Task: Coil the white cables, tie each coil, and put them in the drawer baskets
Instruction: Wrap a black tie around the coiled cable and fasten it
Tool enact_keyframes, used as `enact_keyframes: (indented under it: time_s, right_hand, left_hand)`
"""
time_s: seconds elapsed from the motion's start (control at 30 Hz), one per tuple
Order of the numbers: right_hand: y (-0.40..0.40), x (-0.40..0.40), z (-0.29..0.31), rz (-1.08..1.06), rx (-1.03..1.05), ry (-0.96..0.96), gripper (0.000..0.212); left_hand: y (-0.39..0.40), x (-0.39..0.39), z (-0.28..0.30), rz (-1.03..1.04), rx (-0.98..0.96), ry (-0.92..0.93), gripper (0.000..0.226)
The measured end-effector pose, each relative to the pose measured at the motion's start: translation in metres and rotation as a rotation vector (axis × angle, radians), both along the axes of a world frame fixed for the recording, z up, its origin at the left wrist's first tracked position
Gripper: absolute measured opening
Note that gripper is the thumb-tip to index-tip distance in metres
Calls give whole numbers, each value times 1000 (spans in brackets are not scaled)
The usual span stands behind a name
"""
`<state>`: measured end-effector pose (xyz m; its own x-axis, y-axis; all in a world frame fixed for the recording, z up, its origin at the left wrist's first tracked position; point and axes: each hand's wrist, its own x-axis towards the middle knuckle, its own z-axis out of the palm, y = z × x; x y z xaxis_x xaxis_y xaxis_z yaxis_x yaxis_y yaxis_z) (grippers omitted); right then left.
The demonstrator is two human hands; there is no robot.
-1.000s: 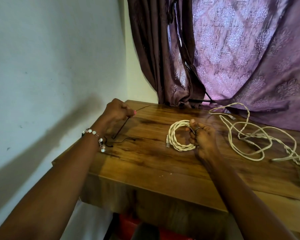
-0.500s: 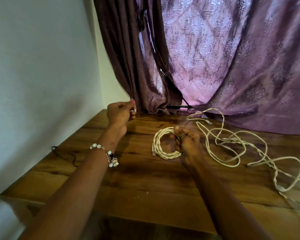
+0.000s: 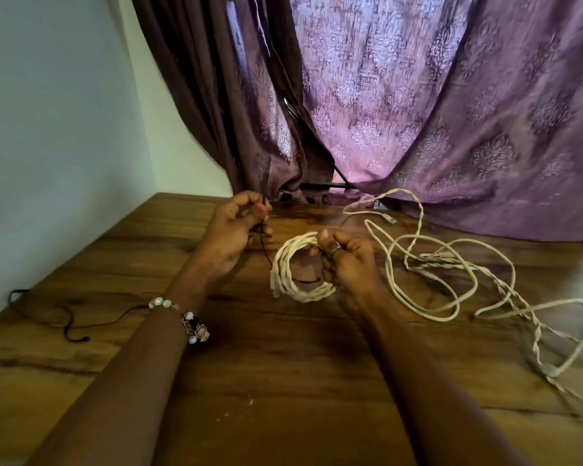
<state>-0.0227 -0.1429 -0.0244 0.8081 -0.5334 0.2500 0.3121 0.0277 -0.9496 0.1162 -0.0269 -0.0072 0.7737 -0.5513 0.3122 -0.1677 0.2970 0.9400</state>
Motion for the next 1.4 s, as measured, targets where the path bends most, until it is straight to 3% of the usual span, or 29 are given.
enact_keyframes:
  time_s: [0.1, 0.23, 0.4, 0.47, 0.6, 0.73, 0.9, 1.0, 1.17, 1.4]
  right_hand:
    - [-2, 3, -1, 4, 3, 5, 27]
    - [-5, 9, -11, 24, 1, 19, 41]
    - [-9, 14, -19, 113, -65, 58, 33]
    - [-5, 13, -18, 118, -84, 51, 20]
    - [-1, 11, -13, 128, -74, 23, 28]
    - [-4, 13, -18, 189, -60, 66, 40]
    - [-2, 10, -14, 283, 48, 52, 36]
    - [-3, 9, -15, 279, 25, 47, 44]
    - [-4, 8, -18, 306, -5, -2, 31]
    - [-4, 6, -18, 305, -59, -14, 40]
  left_hand:
    - [-3, 2, -5, 2, -149, 123, 11]
    - [-5, 7, -9, -54, -424, 441, 14]
    - [-8, 4, -17, -73, -435, 612, 15]
    - [-12, 2, -20, -60, -422, 693, 15]
    - [-15, 3, -22, -4, -401, 828, 16]
    - [-13, 4, -23, 13, -389, 854, 15]
    - [-12, 3, -20, 42, -388, 858, 16]
    - [-11, 0, -20, 64, -379, 856, 15]
    - [-11, 0, -19, 62, -393, 873, 12]
    - [-11, 2, -20, 75, -380, 886, 15]
